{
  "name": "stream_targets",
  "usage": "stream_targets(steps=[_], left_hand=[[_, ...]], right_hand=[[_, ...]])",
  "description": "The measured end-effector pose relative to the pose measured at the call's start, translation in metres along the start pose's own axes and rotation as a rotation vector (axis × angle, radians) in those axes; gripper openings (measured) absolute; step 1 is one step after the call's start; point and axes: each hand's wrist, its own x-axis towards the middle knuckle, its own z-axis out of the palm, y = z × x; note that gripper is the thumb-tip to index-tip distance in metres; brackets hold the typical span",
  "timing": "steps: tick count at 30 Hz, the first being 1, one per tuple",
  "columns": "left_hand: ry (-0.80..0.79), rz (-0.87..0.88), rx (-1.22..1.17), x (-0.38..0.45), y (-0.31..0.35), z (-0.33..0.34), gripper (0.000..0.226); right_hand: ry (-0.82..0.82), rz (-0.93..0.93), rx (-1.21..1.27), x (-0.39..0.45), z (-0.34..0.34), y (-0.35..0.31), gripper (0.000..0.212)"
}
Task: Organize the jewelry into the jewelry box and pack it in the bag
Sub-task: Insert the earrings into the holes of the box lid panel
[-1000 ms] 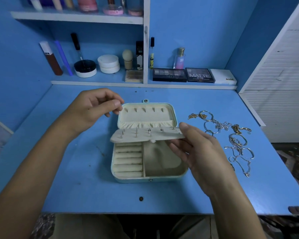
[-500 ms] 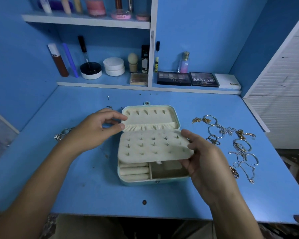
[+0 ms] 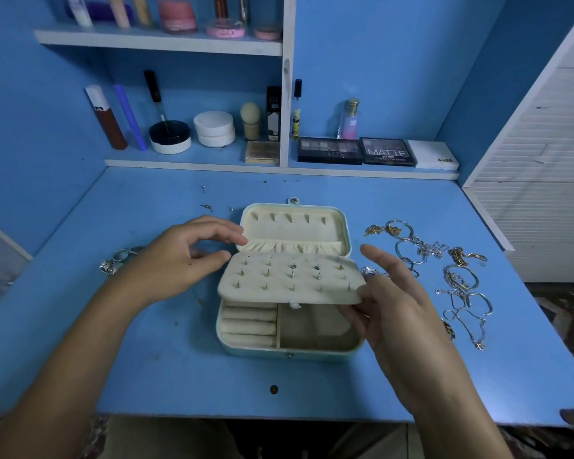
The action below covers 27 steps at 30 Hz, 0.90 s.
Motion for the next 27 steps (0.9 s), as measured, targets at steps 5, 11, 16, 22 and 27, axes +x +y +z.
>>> stream_targets(steps=[5,11,16,22,27], left_hand=[[-0.061,0.073,-0.091,-0.018,0.001,-0.008,0.021],[0.048,0.143,-0.177,-0.014,0.007,-0.008,0.018],[0.126,0.147,-0.274,0.001,0.017,-0.006,0.026],[0.178,0.164,-0.27,0.018,0.018,-0.007,0.041],[0.195,0.147,-0.256,0.036,0.014,-0.003,0.045]], right_hand=[[-0.029,-0.033,-0.183,0.002,-0.002,-0.009,0.029],[-0.061,-0.063,-0.364,0.015,-0.006,-0.025,0.015],[-0.031,-0.178,-0.59,0.03,-0.009,-0.041,0.029],[0.065,-0.45,-0.579,0.059,-0.004,-0.045,0.018],[0.058,-0.506,-0.551,0.087,0.002,-0.043,0.014]])
